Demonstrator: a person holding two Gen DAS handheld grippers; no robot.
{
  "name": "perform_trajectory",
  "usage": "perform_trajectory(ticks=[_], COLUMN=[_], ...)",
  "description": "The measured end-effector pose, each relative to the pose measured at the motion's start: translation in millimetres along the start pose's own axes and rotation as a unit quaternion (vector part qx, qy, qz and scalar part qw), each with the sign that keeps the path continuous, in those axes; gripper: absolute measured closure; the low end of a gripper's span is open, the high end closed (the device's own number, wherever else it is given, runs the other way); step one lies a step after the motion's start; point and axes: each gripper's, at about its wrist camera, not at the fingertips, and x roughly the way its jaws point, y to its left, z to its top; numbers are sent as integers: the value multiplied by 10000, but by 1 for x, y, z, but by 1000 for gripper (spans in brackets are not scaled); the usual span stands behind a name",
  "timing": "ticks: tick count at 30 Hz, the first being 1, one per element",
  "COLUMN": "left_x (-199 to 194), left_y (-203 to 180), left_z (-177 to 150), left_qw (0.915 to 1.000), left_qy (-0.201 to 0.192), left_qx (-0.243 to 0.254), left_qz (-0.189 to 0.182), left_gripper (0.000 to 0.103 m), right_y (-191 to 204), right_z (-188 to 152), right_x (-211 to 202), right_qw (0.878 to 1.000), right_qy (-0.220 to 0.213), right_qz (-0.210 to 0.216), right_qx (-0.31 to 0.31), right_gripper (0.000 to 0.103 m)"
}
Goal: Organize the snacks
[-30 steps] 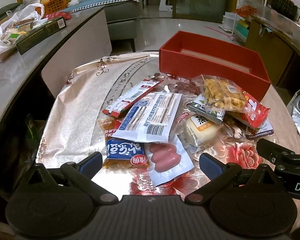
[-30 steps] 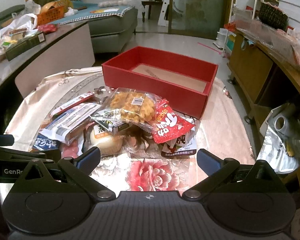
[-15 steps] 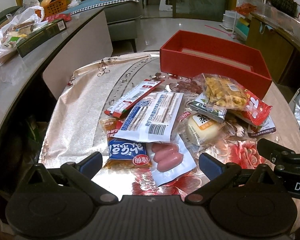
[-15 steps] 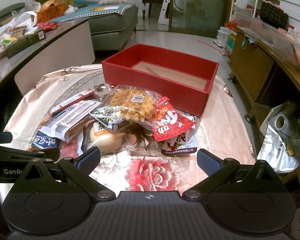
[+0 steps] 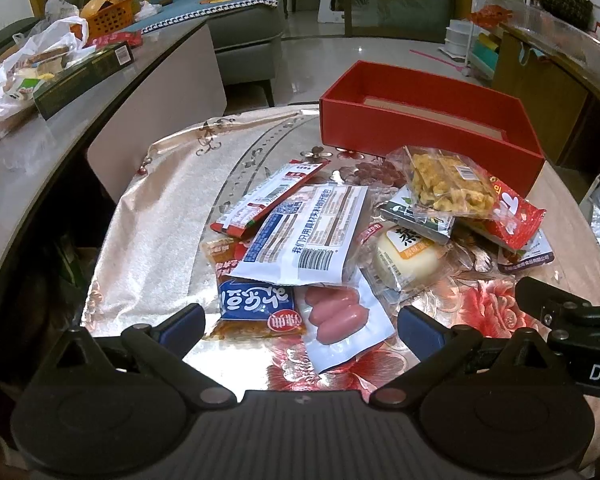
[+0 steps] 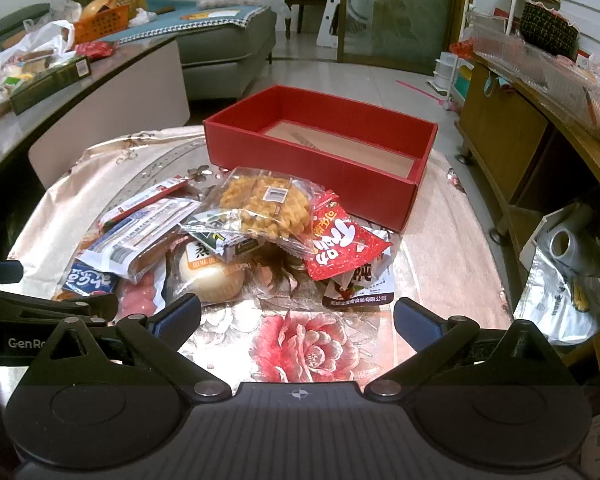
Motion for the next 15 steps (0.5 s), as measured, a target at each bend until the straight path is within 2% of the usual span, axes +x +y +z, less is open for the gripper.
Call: perform_trajectory(ticks=[15], left_x=[-2], left_y=[0], left_z=[1], left_qw=[10000], left_qy=[-14], left_qx=[44], left_qz=[44], left_gripper=[6], right_y=[0], right_z=[0], right_x=[0], right_qw=[10000], right_qy=[7], right_qz=[-3], right_qx=[-5], right_gripper=[0])
